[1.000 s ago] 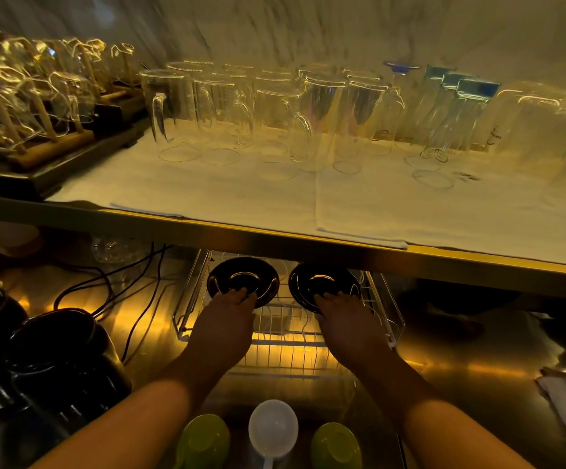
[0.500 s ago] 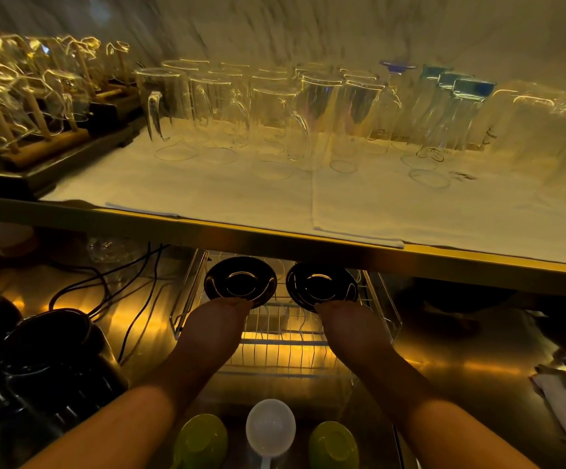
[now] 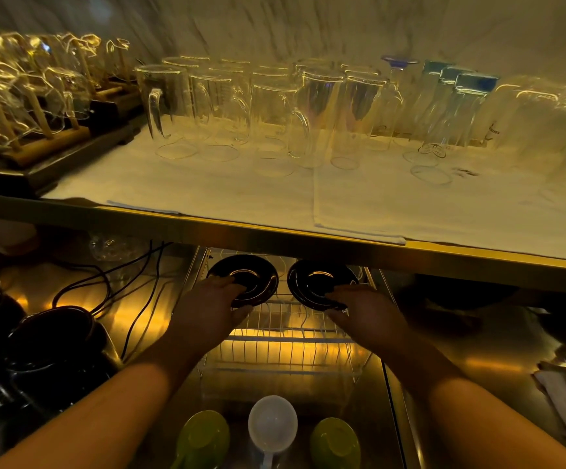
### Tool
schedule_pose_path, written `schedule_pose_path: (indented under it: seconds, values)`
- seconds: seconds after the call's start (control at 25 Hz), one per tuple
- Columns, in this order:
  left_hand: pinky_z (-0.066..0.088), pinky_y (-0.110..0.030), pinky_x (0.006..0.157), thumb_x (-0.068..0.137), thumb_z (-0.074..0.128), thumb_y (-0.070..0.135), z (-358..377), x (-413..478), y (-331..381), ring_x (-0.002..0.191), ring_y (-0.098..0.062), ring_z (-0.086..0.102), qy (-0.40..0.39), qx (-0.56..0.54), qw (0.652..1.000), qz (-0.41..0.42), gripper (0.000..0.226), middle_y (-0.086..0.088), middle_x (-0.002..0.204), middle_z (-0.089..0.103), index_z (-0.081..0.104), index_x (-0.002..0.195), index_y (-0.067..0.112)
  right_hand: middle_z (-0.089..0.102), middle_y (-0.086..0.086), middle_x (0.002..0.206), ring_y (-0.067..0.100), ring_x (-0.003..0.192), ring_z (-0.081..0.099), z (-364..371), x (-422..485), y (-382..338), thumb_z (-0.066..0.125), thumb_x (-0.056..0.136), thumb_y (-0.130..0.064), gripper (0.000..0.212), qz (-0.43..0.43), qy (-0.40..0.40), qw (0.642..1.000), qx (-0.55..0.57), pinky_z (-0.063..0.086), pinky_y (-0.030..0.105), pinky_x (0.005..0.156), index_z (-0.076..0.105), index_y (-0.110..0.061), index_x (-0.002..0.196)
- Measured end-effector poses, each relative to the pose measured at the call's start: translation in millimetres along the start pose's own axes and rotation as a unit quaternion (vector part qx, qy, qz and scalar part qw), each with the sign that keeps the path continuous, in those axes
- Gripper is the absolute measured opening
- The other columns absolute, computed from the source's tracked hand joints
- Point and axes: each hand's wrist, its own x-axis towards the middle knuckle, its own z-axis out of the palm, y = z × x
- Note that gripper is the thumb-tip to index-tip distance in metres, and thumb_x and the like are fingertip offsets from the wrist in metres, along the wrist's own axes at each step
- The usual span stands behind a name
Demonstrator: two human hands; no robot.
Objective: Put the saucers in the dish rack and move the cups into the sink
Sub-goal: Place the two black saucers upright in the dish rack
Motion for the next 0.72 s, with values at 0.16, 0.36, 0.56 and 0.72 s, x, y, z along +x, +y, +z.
schedule_pose_path:
  seconds: [0.16,0.36,0.56,0.72]
  values:
    - [0.046,-0.032,0.097,0.100,0.053,0.035,9.0,1.5,1.6,0.108,-0.013,0.063,-0.055,-0.013,0.998,0.029,0.026,0.004,0.119,0.070,0.065,0.124,0.031,0.063,-0.001,0.131,0.019,0.121,0.053,2.3,-6.1,-1.0,0.056,0.096,-0.033,0.032,-0.028,-0.013,0.999,-0.023,0.042,0.035,0.100,0.062,-0.030,0.127]
    - [0.045,-0.037,0.101,0.100,0.052,0.033,14.6,-0.9,4.1,0.107,-0.014,0.066,-0.044,-0.010,0.999,0.020,0.025,0.005,0.115,0.072,0.065,0.121,0.033,0.066,-0.003,0.126,0.017,0.115,0.057,5.2,-9.6,-3.6,0.053,0.096,-0.028,0.031,-0.037,0.003,0.999,-0.034,0.045,0.033,0.097,0.064,-0.031,0.125]
    - [0.048,-0.036,0.095,0.100,0.051,0.034,14.7,2.6,4.4,0.104,-0.015,0.067,-0.050,-0.012,0.999,0.015,0.024,0.004,0.113,0.073,0.065,0.121,0.034,0.066,-0.003,0.125,0.015,0.114,0.058,7.3,-6.7,-3.7,0.052,0.096,-0.028,0.031,-0.032,0.004,0.999,-0.031,0.045,0.032,0.096,0.063,-0.032,0.125]
    - [0.050,-0.036,0.095,0.100,0.054,0.034,14.3,-0.3,6.0,0.108,-0.016,0.067,-0.043,0.007,0.999,0.018,0.025,0.003,0.118,0.072,0.065,0.123,0.033,0.069,-0.003,0.119,0.016,0.109,0.060,8.9,-7.7,-7.2,0.053,0.096,-0.027,0.029,-0.037,0.020,0.998,-0.050,0.046,0.032,0.093,0.064,-0.031,0.122]
